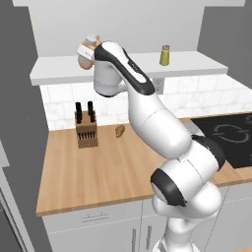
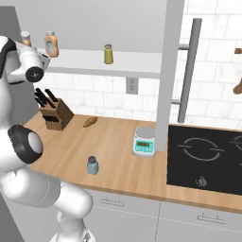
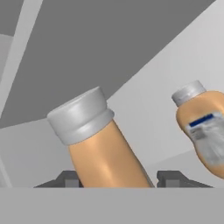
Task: Put the shaker and condiment bottle from the counter next to their counterparts in the cabinet.
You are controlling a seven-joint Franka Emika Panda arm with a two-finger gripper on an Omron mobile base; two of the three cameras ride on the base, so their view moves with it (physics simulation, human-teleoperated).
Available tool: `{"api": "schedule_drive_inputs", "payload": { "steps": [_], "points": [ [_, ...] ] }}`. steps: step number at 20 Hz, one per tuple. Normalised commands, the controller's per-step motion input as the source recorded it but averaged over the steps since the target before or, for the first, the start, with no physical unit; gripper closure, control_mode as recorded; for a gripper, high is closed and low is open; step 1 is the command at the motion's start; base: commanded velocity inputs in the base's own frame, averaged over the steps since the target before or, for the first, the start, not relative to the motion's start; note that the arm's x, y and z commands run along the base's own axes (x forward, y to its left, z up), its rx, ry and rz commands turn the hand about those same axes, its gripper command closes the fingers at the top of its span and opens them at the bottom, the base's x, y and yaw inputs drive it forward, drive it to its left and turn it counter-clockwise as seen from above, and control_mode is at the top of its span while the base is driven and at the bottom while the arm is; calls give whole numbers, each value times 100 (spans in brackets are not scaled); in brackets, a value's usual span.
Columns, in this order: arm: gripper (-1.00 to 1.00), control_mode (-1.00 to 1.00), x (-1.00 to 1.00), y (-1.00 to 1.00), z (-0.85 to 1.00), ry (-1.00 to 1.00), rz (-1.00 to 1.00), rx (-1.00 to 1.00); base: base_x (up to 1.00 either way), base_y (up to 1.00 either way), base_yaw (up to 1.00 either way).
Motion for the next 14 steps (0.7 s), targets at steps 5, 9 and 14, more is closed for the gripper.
{"api": "schedule_drive_inputs", "payload": {
  "steps": [5,9,14],
  "points": [
    [100,-100,0,0,-1,0,-3,-4,0,0,0],
    [100,-100,2,0,0,2,-3,-1,0,0,0],
    [100,-100,9,0,-1,10,-6,-3,0,0,0]
  ]
}}
